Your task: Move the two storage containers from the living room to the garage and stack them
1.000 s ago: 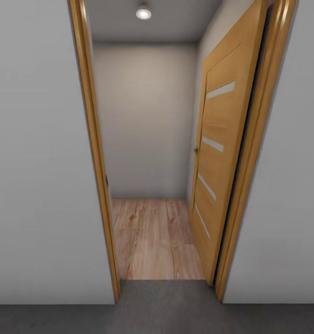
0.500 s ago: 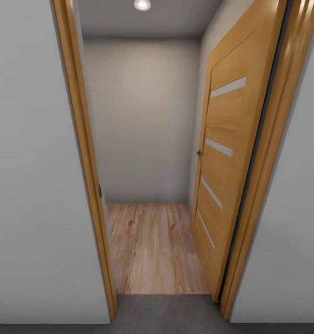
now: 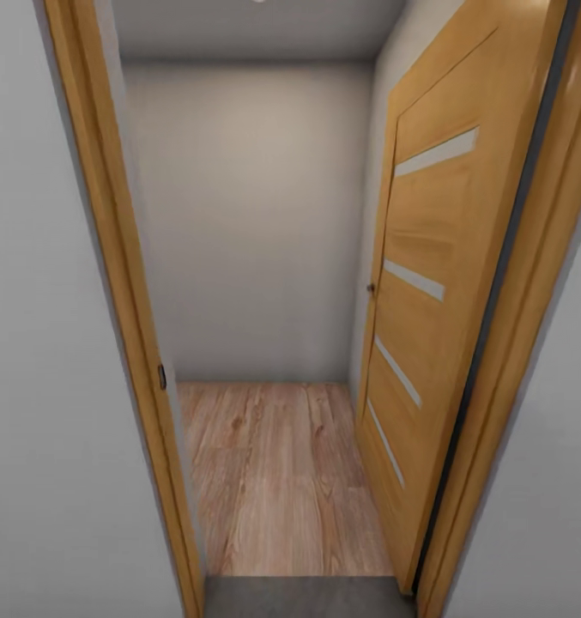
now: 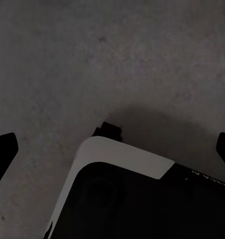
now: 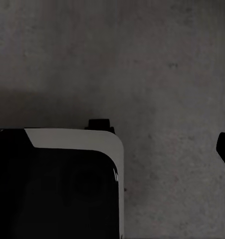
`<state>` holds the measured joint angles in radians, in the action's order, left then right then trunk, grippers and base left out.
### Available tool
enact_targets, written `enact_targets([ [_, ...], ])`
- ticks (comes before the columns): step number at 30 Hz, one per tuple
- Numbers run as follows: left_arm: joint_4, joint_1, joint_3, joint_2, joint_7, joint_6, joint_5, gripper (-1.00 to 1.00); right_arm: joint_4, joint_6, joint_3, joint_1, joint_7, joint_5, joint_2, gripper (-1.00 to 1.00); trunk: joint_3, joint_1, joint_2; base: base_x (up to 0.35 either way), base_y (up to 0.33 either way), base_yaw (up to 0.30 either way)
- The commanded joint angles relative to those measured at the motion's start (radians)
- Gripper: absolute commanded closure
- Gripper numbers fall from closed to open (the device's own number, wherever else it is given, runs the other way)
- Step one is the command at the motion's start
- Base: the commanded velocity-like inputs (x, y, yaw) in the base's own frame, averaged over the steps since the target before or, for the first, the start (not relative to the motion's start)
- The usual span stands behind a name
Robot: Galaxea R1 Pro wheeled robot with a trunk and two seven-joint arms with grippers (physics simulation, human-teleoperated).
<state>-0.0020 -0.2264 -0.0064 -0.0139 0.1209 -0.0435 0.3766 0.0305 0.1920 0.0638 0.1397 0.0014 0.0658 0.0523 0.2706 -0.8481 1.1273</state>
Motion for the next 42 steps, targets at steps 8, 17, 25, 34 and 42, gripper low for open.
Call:
enact_targets([
  [8,0.000,-0.001,-0.001,-0.001,0.002,-0.003,0.005,-1.00,0.003,0.006,0.007,0.001,0.000,0.006,-0.001,-1.00,0.001,-0.001,0.001,0.302,-0.128,0.000],
  [17,0.000,-0.001,-0.001,-0.001,0.002,-0.004,0.005,-1.00,0.003,0.006,0.007,0.001,-0.003,0.006,-0.002,-1.00,0.001,-0.001,0.001,0.302,-0.129,0.150],
  [25,0.000,-0.001,-0.001,-0.001,0.002,-0.004,0.005,-1.00,0.003,0.007,0.007,0.001,-0.002,0.007,0.000,-1.00,0.001,-0.001,0.001,0.312,-0.097,0.197],
  [34,0.000,-0.001,-0.001,-0.001,0.002,-0.005,0.005,-1.00,0.003,0.007,0.007,0.001,-0.003,0.006,0.000,-1.00,0.001,-0.001,0.001,0.314,-0.090,0.017],
  [42,0.000,-0.001,-0.001,-0.001,0.002,-0.010,0.005,-1.00,0.003,0.007,0.007,0.001,-0.002,0.006,0.000,-1.00,0.001,-0.001,0.001,0.314,-0.081,0.000],
])
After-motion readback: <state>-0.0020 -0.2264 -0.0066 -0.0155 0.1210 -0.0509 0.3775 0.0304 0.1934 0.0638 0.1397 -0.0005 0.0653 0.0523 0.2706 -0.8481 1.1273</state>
